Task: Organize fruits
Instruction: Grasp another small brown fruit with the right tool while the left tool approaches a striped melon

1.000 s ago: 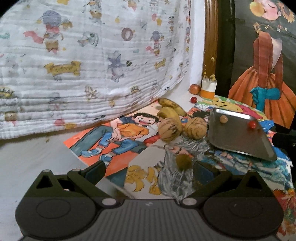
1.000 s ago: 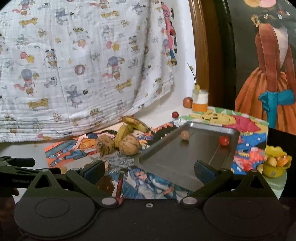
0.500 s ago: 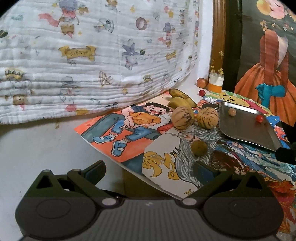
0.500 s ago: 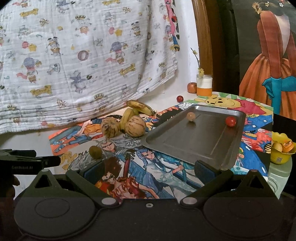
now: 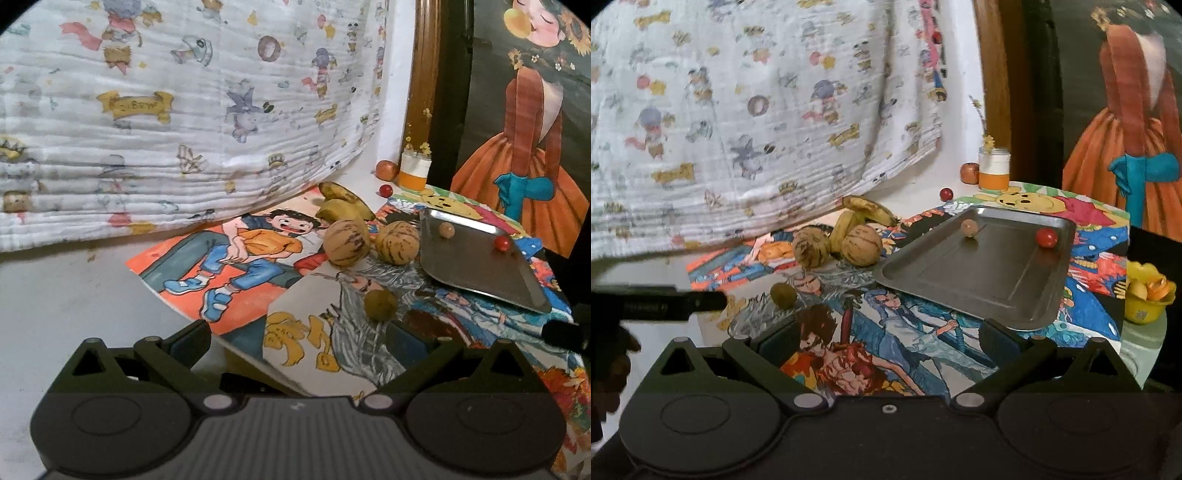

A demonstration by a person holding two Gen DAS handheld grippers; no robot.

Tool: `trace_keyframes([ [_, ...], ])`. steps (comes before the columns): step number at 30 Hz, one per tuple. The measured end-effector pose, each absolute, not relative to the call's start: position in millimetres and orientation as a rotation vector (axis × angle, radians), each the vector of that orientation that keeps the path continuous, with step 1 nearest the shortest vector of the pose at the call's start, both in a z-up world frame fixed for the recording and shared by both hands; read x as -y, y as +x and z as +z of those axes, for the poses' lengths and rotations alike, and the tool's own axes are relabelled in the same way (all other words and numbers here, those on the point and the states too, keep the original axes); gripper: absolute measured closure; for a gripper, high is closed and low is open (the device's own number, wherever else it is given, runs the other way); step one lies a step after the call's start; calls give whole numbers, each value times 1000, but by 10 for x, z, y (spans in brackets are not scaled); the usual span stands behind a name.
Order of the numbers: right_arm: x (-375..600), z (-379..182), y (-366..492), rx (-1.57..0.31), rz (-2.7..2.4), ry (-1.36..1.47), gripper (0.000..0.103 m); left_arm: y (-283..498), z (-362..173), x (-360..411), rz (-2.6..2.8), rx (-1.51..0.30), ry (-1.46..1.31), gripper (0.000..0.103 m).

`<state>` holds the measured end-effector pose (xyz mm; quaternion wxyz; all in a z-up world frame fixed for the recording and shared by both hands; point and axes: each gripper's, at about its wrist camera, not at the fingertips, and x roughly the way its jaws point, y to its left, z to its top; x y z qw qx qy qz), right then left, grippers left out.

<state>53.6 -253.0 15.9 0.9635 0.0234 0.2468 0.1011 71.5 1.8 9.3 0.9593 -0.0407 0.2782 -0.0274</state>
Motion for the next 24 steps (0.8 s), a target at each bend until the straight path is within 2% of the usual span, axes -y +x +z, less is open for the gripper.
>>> trace_keyframes([
  [24, 1835, 111, 1045, -589, 317, -34, 1, 1675, 33, -217, -147, -668, -56, 0],
])
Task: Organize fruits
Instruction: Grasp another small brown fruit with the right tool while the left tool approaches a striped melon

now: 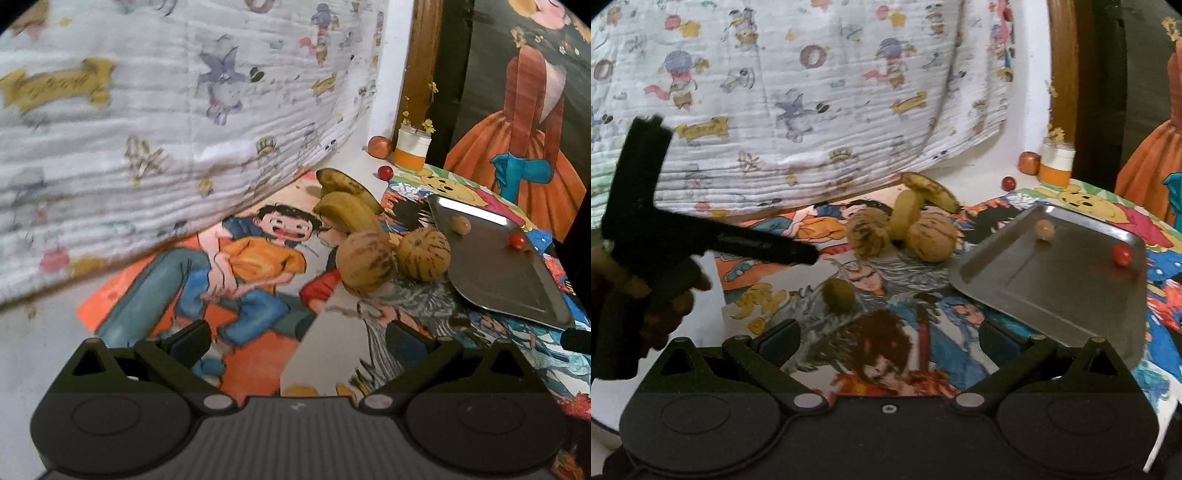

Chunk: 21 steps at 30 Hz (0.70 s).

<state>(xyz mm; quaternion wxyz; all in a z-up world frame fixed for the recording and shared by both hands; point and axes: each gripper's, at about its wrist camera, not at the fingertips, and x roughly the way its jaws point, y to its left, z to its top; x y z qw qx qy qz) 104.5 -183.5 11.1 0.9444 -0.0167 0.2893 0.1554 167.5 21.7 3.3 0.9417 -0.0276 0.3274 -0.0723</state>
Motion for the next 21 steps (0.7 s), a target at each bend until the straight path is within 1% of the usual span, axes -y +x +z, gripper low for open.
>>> trace_keyframes([
  [7, 1644, 60, 1129, -622, 323, -27, 1, 1935, 60, -279, -185, -688, -85, 0],
  [14, 1542, -21, 1269, -614, 324, -25, 1, 2082, 35, -296, -216, -694, -85, 0],
  [16, 1516, -59, 1320, -613, 321, -38, 5, 2120, 24, -301, -227, -698, -94, 0],
  [18, 1488, -84, 1370, -617, 321, -50, 10, 2160, 12, -313, -243, -704, -109, 0],
  [21, 1469, -98, 1435, -615, 340, -49, 15, 2220, -7, -331, -267, -710, -134, 0],
])
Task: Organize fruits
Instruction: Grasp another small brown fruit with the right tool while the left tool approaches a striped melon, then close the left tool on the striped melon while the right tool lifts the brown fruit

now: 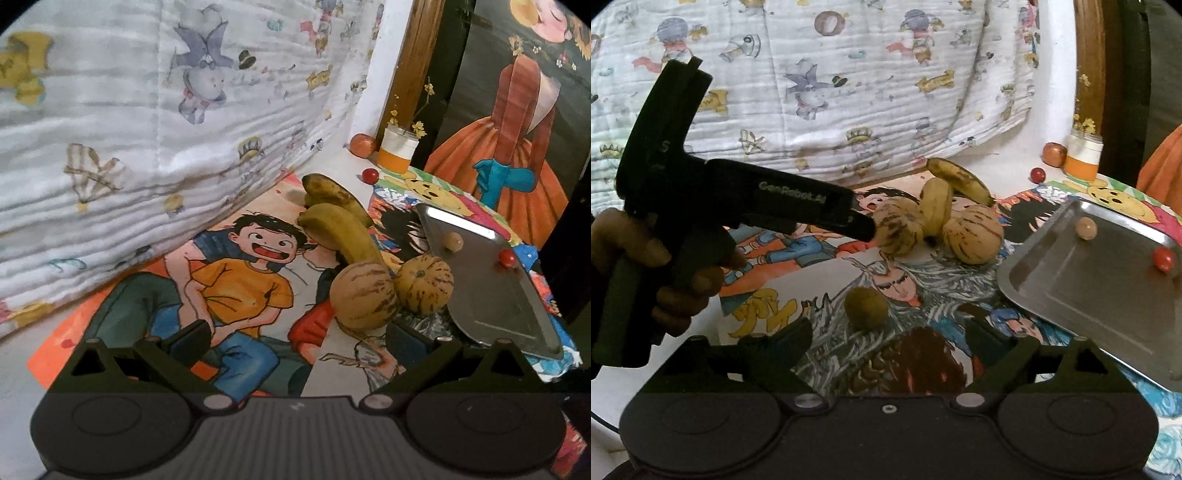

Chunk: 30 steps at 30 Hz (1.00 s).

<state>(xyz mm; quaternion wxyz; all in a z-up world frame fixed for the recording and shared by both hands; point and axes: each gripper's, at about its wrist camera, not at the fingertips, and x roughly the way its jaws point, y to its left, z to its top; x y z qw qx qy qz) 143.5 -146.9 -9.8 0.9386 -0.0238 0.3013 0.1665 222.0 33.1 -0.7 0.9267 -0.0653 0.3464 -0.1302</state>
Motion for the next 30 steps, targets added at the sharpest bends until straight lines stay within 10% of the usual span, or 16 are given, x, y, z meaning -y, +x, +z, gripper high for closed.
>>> trace_keyframes([
  [13, 1430, -149, 1629, -624, 388, -36, 45, 2534, -60, -151, -377, -734, -208, 3],
  [23, 1435, -160, 1631, -616, 422, -31, 72, 2638, -115, -29, -418, -757, -224, 35],
  [30, 1474, -149, 1585, -609, 433, -23, 73, 2649, -129, -55, -419, -771, -261, 48],
])
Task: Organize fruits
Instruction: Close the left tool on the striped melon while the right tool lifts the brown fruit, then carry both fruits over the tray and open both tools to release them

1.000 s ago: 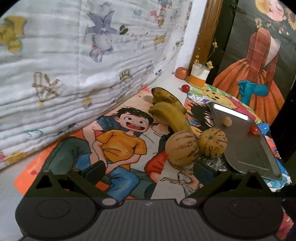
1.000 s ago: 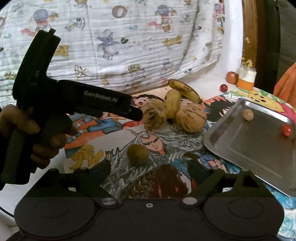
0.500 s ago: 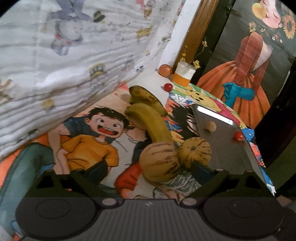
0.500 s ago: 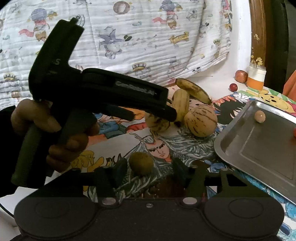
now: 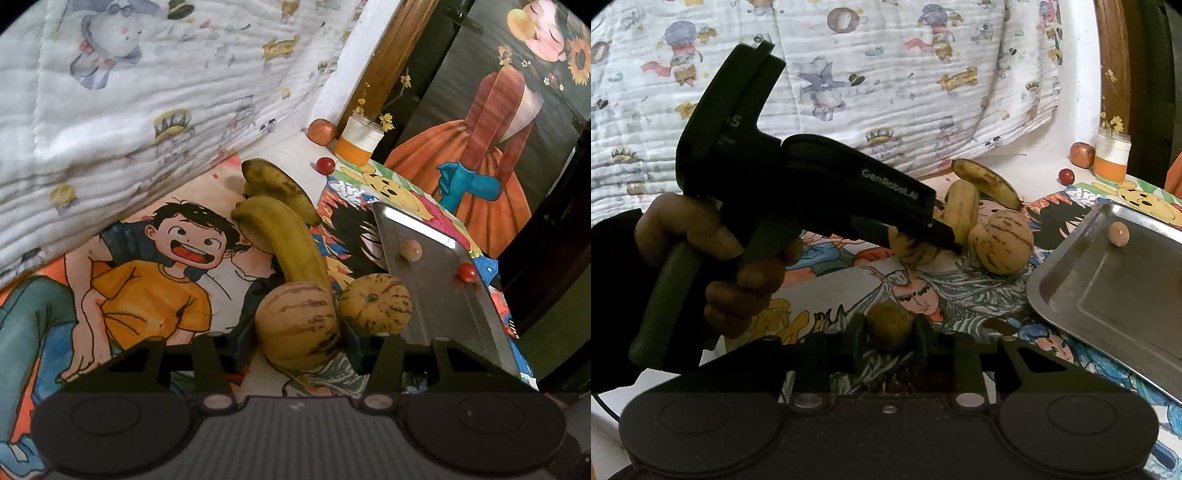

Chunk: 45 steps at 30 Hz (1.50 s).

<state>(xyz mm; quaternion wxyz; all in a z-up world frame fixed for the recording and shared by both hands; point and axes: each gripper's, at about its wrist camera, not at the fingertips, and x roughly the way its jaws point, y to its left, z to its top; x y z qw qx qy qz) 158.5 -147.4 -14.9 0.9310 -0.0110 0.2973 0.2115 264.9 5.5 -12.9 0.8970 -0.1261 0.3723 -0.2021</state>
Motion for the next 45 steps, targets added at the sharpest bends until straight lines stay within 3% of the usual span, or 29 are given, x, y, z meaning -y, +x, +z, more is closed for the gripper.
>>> trace_keyframes([
  [20, 2697, 80, 1101, -486, 226, 76, 73, 2147, 178, 249, -362, -733, -300, 49],
  [45, 3697, -101, 2097, -476, 21, -5, 73, 2903, 100, 1659, -496, -734, -116, 49],
])
